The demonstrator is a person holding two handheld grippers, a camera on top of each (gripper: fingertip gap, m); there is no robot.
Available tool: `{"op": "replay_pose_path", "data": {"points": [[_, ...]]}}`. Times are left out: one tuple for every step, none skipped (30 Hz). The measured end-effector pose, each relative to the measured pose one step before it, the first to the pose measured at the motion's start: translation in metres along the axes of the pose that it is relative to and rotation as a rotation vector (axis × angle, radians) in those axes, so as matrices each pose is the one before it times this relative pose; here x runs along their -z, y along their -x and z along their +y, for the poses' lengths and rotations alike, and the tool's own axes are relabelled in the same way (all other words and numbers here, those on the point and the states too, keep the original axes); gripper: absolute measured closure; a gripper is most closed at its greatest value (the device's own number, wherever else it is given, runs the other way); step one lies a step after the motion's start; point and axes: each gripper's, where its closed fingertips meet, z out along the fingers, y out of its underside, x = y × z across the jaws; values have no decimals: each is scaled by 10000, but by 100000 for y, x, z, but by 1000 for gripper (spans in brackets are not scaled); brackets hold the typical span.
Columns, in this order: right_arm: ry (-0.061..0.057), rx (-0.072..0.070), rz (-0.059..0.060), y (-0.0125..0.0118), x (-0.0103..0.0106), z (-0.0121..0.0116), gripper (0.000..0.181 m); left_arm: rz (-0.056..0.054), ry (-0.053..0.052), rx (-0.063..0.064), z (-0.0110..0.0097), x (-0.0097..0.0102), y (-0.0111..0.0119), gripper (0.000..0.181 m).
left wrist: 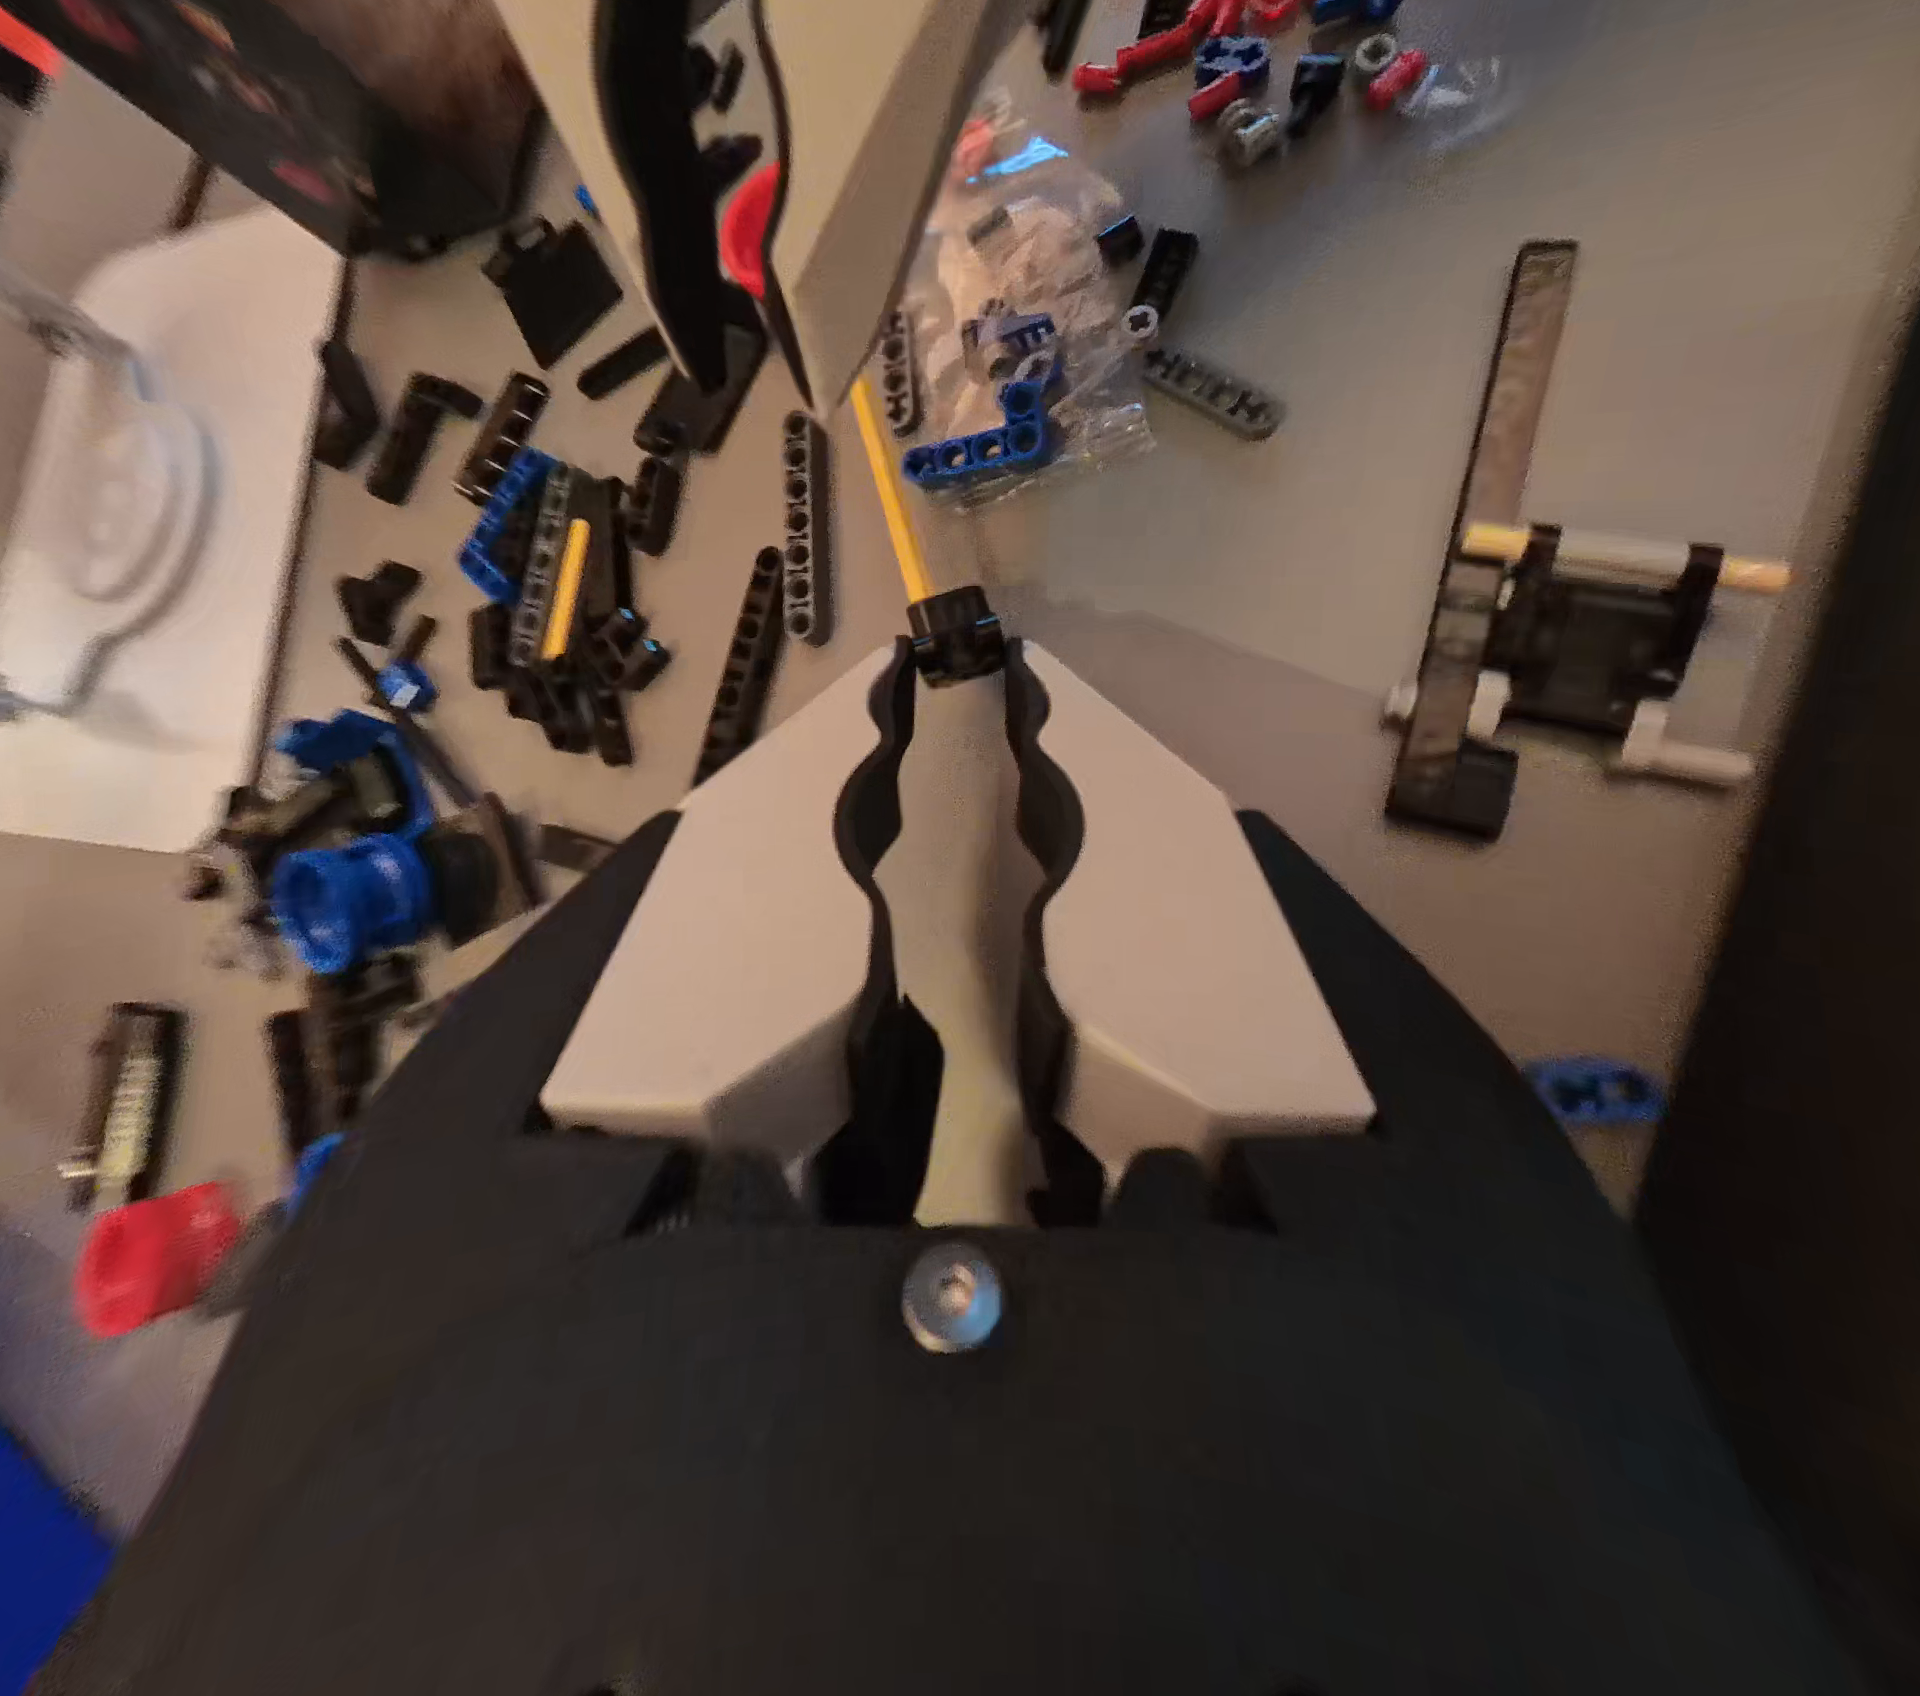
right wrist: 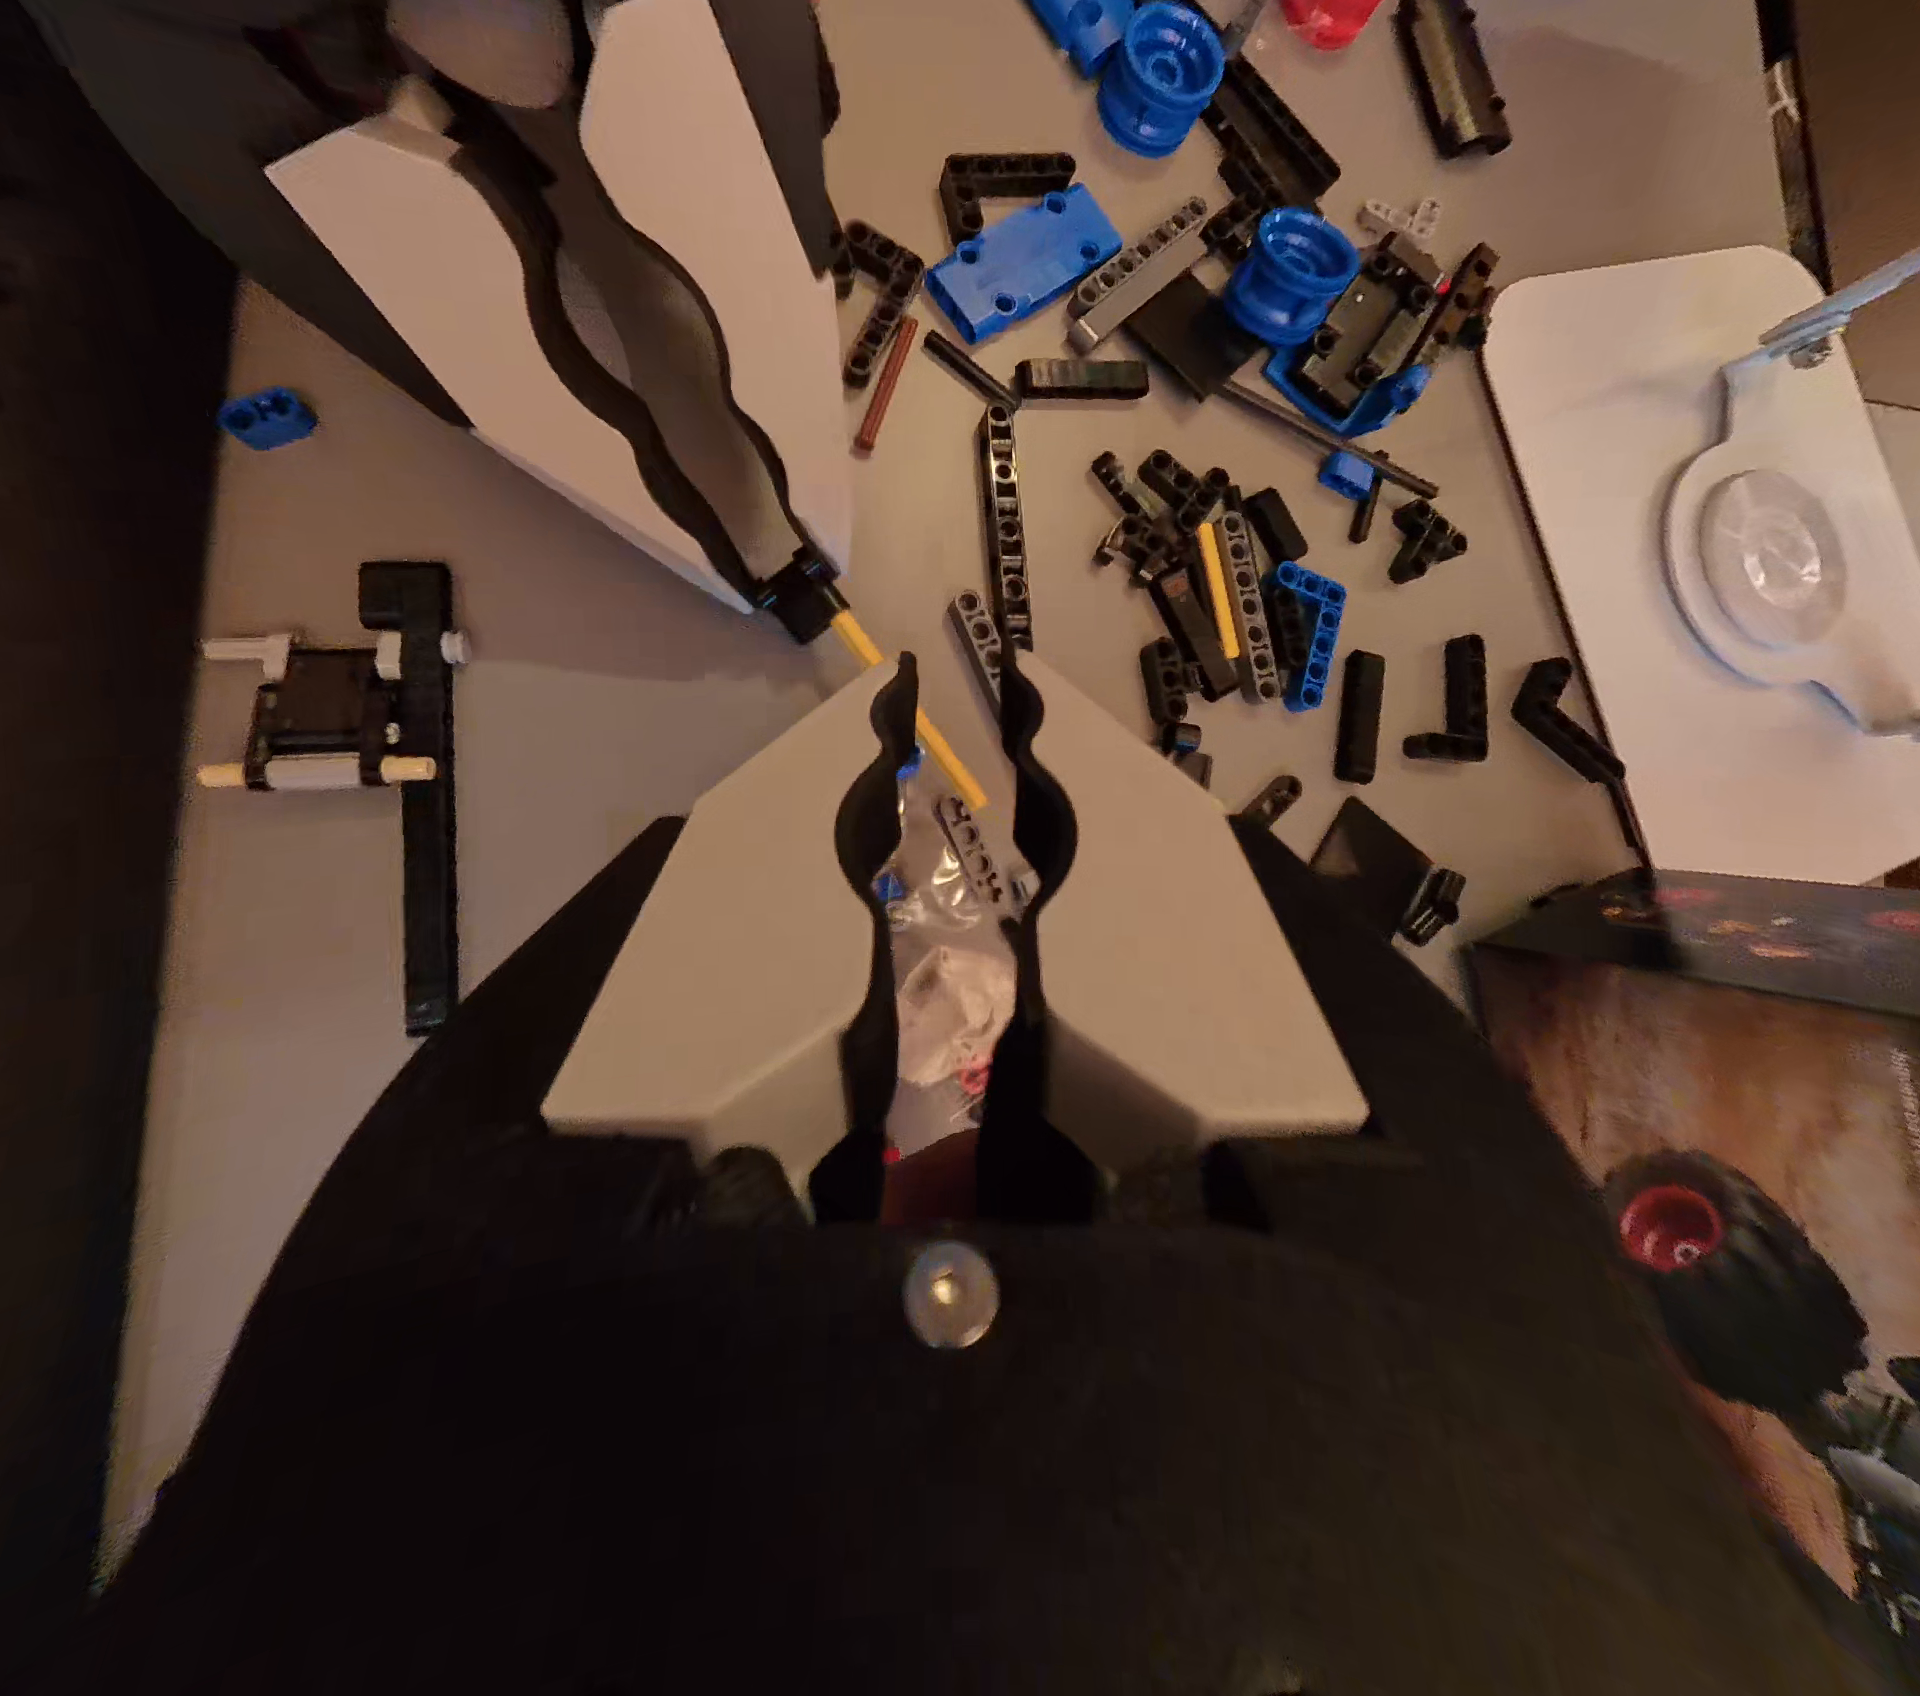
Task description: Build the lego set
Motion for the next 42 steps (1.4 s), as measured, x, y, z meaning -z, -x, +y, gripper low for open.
{"op": "replay_pose_path", "data": {"points": [[-228, -66, -127, -8, 402, -411, 166, -262, -132, -646, -296, 593, 255, 166], [-324, -153, -237, 93, 428, -582, 165, -270, -299, -792, -559, 704, 232, 166], [-351, -214, -257, 76, 412, -667, 164, -388, -70, -641, -269, 654, 526, 166], [-295, -175, -267, 104, 391, -612, 164, -355, -14, -574, -142, 621, 576, 166], [-202, -111, -263, 162, 337, -504, 163, -177, -219, -698, -403, 645, 242, 166], [-91, -56, -241, 190, 313, -378, 161, -253, -283, -727, -507, 650, 294, 166], [-37, 10, -261, 288, 287, -321, 157, -256, 20, -510, -66, 476, 409, 167], [-81, 91, -172, 188, 325, -394, 153, -189, 89, -287, 108, 357, 375, 167], [-216, 73, -44, -7, 409, -552, 152, -197, -225, -110, -237, 430, 344, 166], [-332, -37, -80, 12, 478, -675, 151, -108, -367, 188, -348, 426, 246, 166], [-442, -76, -37, -42, 533, -764, 150, -85, -199, 375, 1, 343, 284, 166], [-509, -81, 110, -254, 531, -779, 149, -220, -252, 345, 3, 382, 452, 166], [-477, -95, 90, -216, 485, -640, 149, -244, -438, 429, -272, 452, 509, 166], [-445, -108, -24, -29, 414, -492, 148, -146, -415, 552, -291, 393, 433, 166], [-346, -158, -45, -1, 294, -287, 148, -129, -356, 504, -217, 323, 422, 166], [-239, -169, -77, 61, 159, -123, 148, -113, -322, 302, -186, 253, 331, 166], [-134, -103, -105, 184, 21, -11, 148, 32, -226, 78, -98, 179, 39, 166], [-73, 72, -18, 217, -41, 3, 149, 162, -55, 19, 51, 67, -172, 166], [-23, 182, 25, 286, -81, -23, 150, -29, 27, -62, 114, 37, 84, 166], [119, 199, 38, 290, -122, 77, 151, -58, -49, -165, -47, 82, 110, 167], [231, 237, 107, 196, -167, 174, 153, 65, -55, -139, -109, 53, -50, 167], [216, 281, 143, 164, -192, 140, 157, 86, -15, -97, -74, 24, -62, 167], [189, 238, 153, 96, -216, 102, 160, -24, -13, -169, -92, 38, 88, 167], [211, 160, 115, 105, -277, 156, 162, -29, -32, -221, -114, 57, 82, 166], [108, 126, 46, 180, -297, 55, 162, 47, -44, -132, -122, 16, -20, 166], [-17, 96, 97, 56, -240, -75, 165, 17, -28, -73, -83, -31, 21, 167], [-114, 32, 121, -61, -125, -163, 173, -32, -9, -100, -19, -47, 41, 166], [-240, -41, 65, -18, -39, -317, 175, -67, -32, -50, -4, -23, 70, 166], [-292, -70, -77, 188, 21, -358, 176, -55, -72, 59, 2, 10, 92, 166], [-249, 14, -82, 245, 22, -267, 177, -62, -80, 141, 23, 30, 150, 166], [-202, 133, 68, 84, 30, -240, 178, -107, -105, 118, -37, 62, 224, 167], [-201, 138, 92, 104, -2, -293, 178, -41, -50, 90, 20, -13, 115, 167], [-125, 101, 0, 263, -46, -293, 178, 63, 0, 62, 67, -93, -95, 166], [21, 266, 138, 111, -51, -158, 178, -1, 23, 16, 69, -126, -58, 166], [144, 427, 205, 66, -50, -29, 178, -11, 65, -59, 113, -158, -86, 166], [296, 526, 254, 60, -82, 129, 179, -17, 161, -87, 277, -208, -101, 167], [350, 578, 304, 64, -153, 172, 179, 0, 180, -76, 361, -241, -113, 167], [399, 538, 292, 141, -238, 242, 179, 58, 197, -67, 427, -232, -196, 167], [333, 538, 145, 434, -284, 171, 179, 120, 155, -168, 404, -174, -331, 167], [172, 325, 97, 376, -245, 68, 179, 5, 80, -183, 243, -128, -229, 168], [-89, -20, -52, 360, -152, -139, 179, -19, -28, -45, 30, -71, -149, 168], [-320, -270, -324, 574, -73, -273, 174, -31, -135, 51, -146, -40, -99, 168]]}}
